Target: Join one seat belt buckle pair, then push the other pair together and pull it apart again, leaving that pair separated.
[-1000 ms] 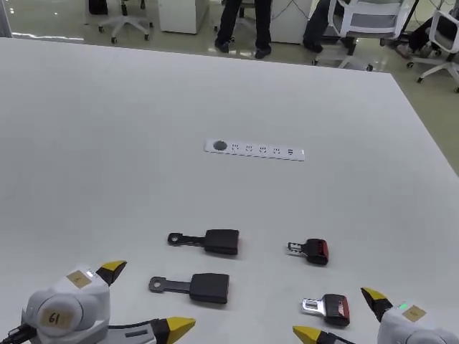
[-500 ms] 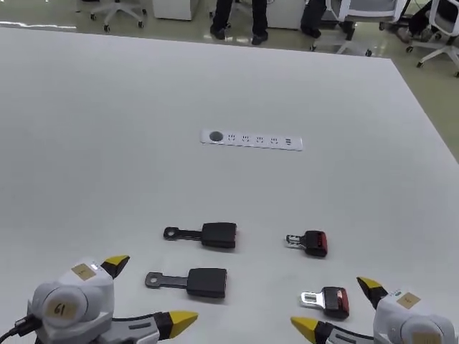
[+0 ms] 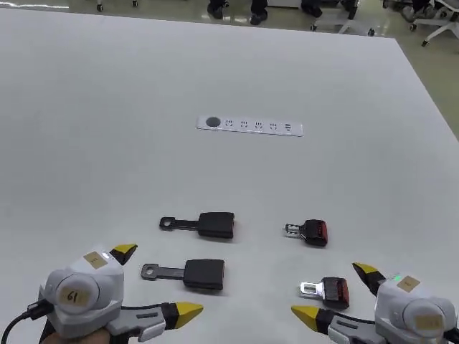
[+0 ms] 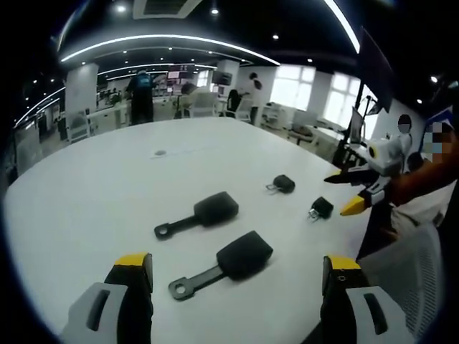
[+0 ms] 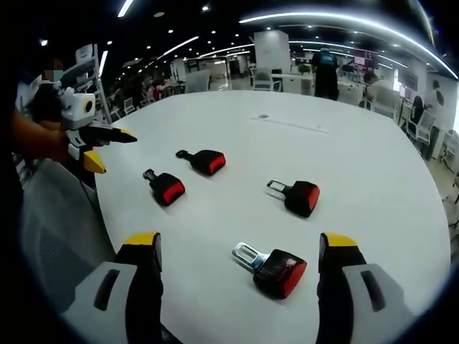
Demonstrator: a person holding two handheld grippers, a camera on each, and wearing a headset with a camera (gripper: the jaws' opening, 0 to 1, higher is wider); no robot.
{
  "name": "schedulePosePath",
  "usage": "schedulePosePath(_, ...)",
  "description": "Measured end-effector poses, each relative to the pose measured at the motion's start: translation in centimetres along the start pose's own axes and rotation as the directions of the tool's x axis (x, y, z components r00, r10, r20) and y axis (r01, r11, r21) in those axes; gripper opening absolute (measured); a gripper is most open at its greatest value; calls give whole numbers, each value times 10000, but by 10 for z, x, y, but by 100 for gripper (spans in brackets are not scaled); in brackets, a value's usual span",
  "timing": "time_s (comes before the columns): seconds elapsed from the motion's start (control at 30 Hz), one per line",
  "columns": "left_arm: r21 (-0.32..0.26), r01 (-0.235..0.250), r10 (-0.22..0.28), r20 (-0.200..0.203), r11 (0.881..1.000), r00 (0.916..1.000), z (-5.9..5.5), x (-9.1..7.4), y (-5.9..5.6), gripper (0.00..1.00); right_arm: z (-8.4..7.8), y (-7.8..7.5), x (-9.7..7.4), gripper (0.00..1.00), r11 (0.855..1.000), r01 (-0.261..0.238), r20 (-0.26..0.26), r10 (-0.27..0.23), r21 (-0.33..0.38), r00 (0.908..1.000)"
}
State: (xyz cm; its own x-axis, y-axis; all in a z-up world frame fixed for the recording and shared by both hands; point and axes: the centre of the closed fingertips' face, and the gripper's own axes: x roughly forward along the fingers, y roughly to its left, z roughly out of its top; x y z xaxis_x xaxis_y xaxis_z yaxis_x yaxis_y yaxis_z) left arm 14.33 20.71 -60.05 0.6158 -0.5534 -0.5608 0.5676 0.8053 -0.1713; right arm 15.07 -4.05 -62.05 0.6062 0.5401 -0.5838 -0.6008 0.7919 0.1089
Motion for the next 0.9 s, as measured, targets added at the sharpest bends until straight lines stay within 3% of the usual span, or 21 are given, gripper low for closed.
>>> schedulePosePath(0.27, 229, 242, -236, -245, 9994, 9994, 5, 10, -2, 100, -2, -12, 3, 90, 9991, -382, -194, 379, -158, 9991)
schedulePosePath(0.53, 730, 728, -675, -725, 9947, 9951, -2, 17, -6, 97, -8, -15, 7, 88, 9944, -962, -606, 935, -435, 9938)
schedulePosePath(0.73, 1191, 1385, -1247, -1168, 9832, 9853, -6, 22, -10, 95, -10, -19, 9, 84, 9865, -1499, -782, 1446, -667, 9864)
schedulePosePath(0.87, 1555, 1819, -1573, -1583, 9709, 9748, -10, 27, -10, 93, -14, -21, 11, 83, 9802, -1826, -1061, 1741, -765, 9790)
schedulePosePath(0.9, 1641, 2022, -1723, -1798, 9655, 9685, -13, 28, -10, 92, -17, -24, 11, 82, 9768, -1939, -1267, 1818, -905, 9751)
